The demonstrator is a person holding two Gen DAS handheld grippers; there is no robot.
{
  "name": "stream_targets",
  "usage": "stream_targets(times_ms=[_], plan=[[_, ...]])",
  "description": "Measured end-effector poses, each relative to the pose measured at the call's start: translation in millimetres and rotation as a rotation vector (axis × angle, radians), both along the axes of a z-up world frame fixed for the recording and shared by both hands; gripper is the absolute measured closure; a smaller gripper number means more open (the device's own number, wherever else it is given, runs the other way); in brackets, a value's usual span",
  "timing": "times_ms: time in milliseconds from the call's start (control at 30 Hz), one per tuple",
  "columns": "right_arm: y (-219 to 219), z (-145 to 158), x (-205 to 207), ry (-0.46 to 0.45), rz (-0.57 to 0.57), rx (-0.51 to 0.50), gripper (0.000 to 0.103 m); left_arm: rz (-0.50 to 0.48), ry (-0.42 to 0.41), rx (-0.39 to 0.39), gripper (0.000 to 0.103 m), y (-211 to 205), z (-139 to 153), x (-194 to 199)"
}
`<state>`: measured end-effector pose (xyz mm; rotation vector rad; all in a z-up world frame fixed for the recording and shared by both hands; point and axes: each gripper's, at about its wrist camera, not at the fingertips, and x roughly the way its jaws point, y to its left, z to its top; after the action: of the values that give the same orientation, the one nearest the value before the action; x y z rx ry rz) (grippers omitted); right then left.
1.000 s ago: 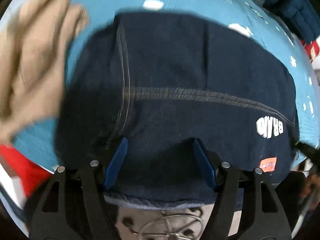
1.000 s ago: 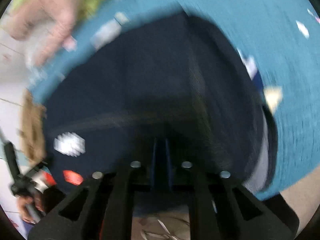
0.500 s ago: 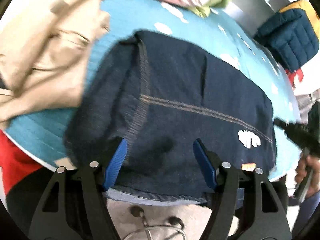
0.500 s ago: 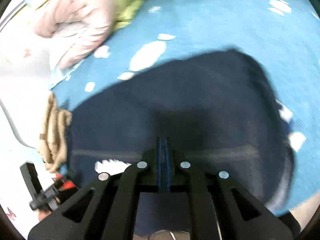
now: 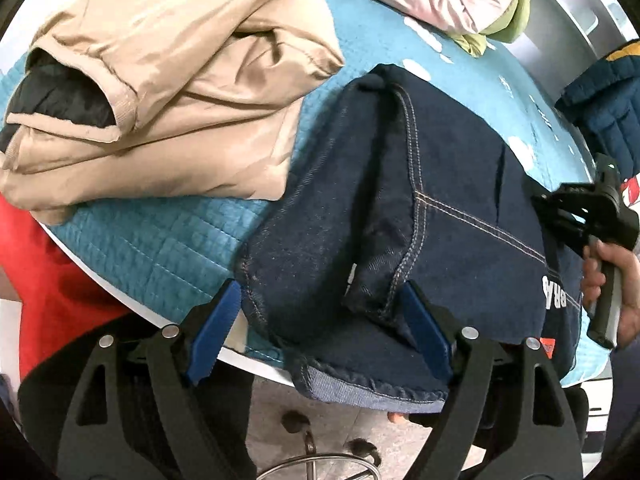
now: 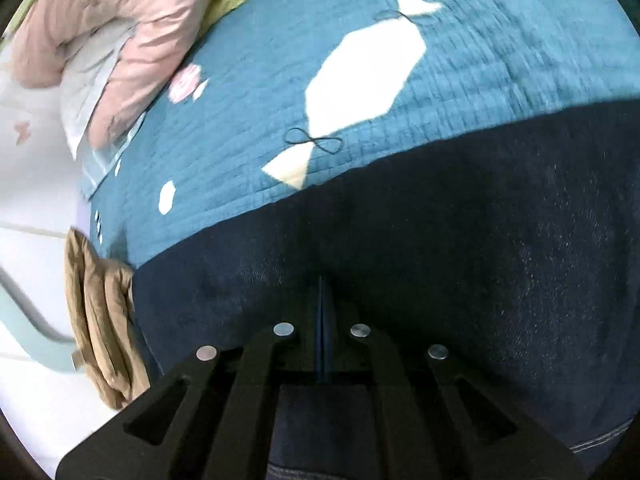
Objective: Fold large clothes
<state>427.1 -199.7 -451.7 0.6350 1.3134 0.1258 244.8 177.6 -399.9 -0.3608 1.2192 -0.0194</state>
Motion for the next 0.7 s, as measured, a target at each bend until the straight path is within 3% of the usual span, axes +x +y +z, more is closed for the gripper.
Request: stream_targets(times_ms=[200,367,567,700], plan=[[19.3,21.4,-87.2,-0.016,0.079,-0.086,0.103,0.03,0.01,-0.039,0.02,10.3,-5.9,-4.5],[21.3,-1.0,-96.7,-0.064,0.034,-0.073,0.103,0.06,0.017,-0.096,0.02,14.7,-11.3,-1.1],[20.4,15.5,-130.7,-0.01,-0.006,0.005,0.103,0.07,0.022,-0.115,0.02,20.3,-16.1,2.6],[17.5,-9.3,-161.0,-0.033,-0.007,0.038,0.103,0.069,0.027,-0.121,0.013,19.8,-22.6,8.8]])
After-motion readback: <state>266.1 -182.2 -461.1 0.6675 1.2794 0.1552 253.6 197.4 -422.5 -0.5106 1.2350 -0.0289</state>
